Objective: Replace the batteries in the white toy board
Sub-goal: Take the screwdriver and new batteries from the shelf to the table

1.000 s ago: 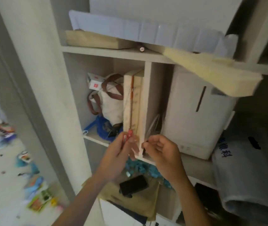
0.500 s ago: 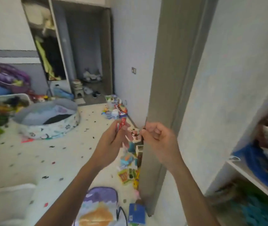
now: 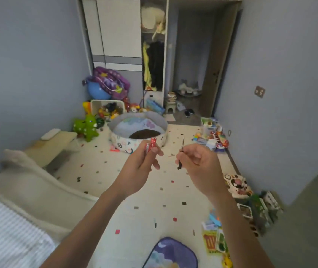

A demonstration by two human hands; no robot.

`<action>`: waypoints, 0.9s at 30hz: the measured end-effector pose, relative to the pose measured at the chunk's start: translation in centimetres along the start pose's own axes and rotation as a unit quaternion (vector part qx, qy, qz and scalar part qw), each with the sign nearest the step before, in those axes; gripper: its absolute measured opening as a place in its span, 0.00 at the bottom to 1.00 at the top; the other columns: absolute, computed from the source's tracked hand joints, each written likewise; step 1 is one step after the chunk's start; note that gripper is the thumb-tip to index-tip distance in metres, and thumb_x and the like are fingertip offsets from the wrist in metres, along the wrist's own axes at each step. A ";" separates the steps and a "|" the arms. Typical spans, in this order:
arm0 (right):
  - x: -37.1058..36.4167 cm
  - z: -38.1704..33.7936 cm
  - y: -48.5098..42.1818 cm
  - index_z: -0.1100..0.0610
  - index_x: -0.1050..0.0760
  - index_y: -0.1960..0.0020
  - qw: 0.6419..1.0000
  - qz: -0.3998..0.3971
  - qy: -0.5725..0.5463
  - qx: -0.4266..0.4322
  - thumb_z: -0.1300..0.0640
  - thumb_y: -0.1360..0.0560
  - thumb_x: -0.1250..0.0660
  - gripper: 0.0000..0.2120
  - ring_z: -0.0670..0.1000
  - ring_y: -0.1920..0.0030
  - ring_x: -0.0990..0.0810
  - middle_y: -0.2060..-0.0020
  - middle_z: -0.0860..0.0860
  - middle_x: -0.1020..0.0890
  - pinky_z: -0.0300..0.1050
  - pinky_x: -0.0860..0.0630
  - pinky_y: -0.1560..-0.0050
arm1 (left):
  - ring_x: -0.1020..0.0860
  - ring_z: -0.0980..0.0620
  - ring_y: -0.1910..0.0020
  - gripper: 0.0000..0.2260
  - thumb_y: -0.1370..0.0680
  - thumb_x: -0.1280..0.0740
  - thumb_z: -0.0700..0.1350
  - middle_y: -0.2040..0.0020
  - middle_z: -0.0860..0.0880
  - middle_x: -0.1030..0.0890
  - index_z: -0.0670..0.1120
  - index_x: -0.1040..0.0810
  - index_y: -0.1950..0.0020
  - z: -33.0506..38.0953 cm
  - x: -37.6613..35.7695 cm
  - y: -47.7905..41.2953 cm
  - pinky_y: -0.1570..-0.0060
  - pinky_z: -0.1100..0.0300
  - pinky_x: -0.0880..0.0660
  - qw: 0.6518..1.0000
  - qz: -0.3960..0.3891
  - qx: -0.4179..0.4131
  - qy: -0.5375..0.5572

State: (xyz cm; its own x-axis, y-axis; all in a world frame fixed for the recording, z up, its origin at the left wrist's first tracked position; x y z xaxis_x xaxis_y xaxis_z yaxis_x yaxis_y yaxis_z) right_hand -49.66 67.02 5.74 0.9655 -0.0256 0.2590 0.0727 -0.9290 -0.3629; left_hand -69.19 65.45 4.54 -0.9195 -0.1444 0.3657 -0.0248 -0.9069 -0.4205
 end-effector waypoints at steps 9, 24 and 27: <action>-6.9 5.3 -21.8 0.54 0.15 0.49 0.998 -0.034 0.025 0.049 0.58 0.23 0.26 0.03 0.46 0.57 0.12 0.59 0.47 0.12 0.48 0.13 0.53 | 0.16 0.46 0.54 0.11 0.12 0.45 0.53 0.52 0.49 0.13 0.50 0.25 0.44 -9.6 4.0 -17.5 0.53 0.53 0.25 0.996 0.066 0.044 0.028; -28.1 13.1 -54.1 0.52 0.17 0.50 0.987 -0.141 -0.038 0.065 0.61 0.23 0.26 0.05 0.49 0.57 0.12 0.59 0.48 0.12 0.57 0.13 0.54 | 0.16 0.48 0.55 0.12 0.12 0.45 0.51 0.53 0.46 0.12 0.57 0.25 0.50 -28.7 14.7 -44.0 0.54 0.59 0.25 0.988 0.139 0.066 0.006; -34.3 14.1 -61.0 0.52 0.17 0.49 0.983 -0.158 -0.045 0.078 0.60 0.23 0.26 0.05 0.49 0.57 0.11 0.59 0.48 0.11 0.57 0.13 0.54 | 0.16 0.49 0.52 0.11 0.12 0.45 0.53 0.51 0.46 0.13 0.62 0.24 0.49 -34.1 19.1 -49.9 0.52 0.60 0.25 0.984 0.162 0.069 0.003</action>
State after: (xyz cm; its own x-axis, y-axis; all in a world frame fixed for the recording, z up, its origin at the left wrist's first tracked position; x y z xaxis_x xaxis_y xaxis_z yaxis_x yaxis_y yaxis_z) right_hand -83.65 129.73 6.38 0.9060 0.2951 0.3035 0.4039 -0.8172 -0.4111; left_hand -98.89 121.43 4.24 -0.8731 -0.4321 0.2259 0.3224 -0.8591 -0.3975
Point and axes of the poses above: each hand's wrist, its own y-axis away from the middle knuckle, its own x-axis out of the back of the hand, z = x × y, the point moved 7 cm from there along -y, towards the middle knuckle
